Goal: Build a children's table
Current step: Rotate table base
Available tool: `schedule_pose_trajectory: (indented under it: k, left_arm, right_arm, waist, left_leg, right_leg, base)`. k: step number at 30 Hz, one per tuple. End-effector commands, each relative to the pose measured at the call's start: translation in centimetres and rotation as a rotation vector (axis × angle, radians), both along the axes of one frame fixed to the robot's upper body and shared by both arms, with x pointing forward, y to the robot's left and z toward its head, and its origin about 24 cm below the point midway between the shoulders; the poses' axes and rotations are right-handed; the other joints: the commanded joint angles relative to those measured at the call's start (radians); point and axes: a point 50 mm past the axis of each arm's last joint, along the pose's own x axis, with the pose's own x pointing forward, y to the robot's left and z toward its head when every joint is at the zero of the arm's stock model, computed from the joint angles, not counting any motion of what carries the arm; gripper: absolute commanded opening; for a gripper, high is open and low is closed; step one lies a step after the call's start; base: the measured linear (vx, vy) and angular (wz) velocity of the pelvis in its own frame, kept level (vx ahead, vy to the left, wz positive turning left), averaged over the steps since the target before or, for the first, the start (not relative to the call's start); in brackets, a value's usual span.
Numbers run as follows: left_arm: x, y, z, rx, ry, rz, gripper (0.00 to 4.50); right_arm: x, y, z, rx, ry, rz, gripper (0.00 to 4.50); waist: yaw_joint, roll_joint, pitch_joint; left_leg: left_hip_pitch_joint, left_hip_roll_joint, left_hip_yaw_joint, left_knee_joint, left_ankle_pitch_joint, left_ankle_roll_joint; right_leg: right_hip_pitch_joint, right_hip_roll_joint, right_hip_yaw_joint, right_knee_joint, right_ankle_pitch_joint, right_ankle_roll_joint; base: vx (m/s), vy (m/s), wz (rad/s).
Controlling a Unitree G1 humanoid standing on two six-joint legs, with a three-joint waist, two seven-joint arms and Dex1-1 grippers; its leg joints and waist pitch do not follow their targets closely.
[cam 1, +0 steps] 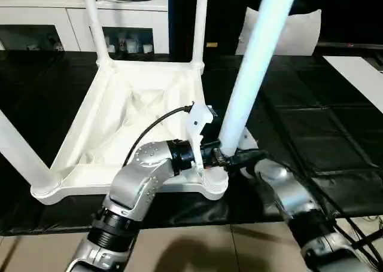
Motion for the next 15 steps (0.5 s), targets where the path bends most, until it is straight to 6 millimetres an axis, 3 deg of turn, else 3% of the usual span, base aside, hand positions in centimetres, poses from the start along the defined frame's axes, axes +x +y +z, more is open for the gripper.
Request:
schedule_pose_trajectory:
  k: [1,5,7,12,15]
  left_arm:
    - [0.2,1.2,-0.2,0.034,-0.015,0.013,4.46]
    - [-0.2,2.2,-0.8,0.078,-0.005,-0.009,4.46]
    - [-0.8,3.7,-2.1,0.169,0.016,-0.063,4.18]
    - [-1.0,5.5,-3.6,0.317,-0.003,-0.087,3.86]
    - [-0.8,6.8,-4.7,0.451,-0.035,-0.102,3.55]
  right_arm:
    - [-0.2,-2.4,0.2,0.003,0.010,-0.048,4.50]
    - [-0.6,-3.8,0.6,0.042,0.011,-0.064,4.50]
    - [-0.8,-5.2,1.6,0.068,-0.036,-0.071,4.50]
    - [-1.0,-6.3,3.1,0.085,-0.102,-0.051,4.50]
    - [-1.8,-7.1,4.0,0.082,-0.110,0.008,4.50]
  waist:
    - [0.007,0.001,-0.061]
    - [0.013,0.003,-0.063]
    - [0.013,0.004,-0.062]
    - [0.012,0.007,-0.058]
    - [0.015,0.002,-0.060]
  left_leg:
    - [-0.012,0.057,-0.024,-0.071,-0.062,0.056]
    - [-0.012,0.058,-0.024,-0.070,-0.046,0.065]
    - [-0.011,0.058,-0.024,-0.072,-0.052,0.070]
    - [-0.005,0.056,-0.025,-0.074,-0.074,0.068]
    - [-0.007,0.055,-0.024,-0.074,-0.074,0.070]
  right_leg:
    - [0.069,-0.103,0.097,-0.081,-0.304,-0.003]
    - [0.068,-0.103,0.098,-0.076,-0.281,-0.010]
    - [0.067,-0.102,0.098,-0.080,-0.290,-0.011]
    - [0.063,-0.099,0.095,-0.085,-0.328,0.000]
    - [0.065,-0.101,0.096,-0.085,-0.337,0.006]
  base:
    - [0.000,0.000,0.00]
    - [0.000,0.000,0.00]
    - [0.000,0.000,0.00]
    - [0.000,0.000,0.00]
    - [0.000,0.000,0.00]
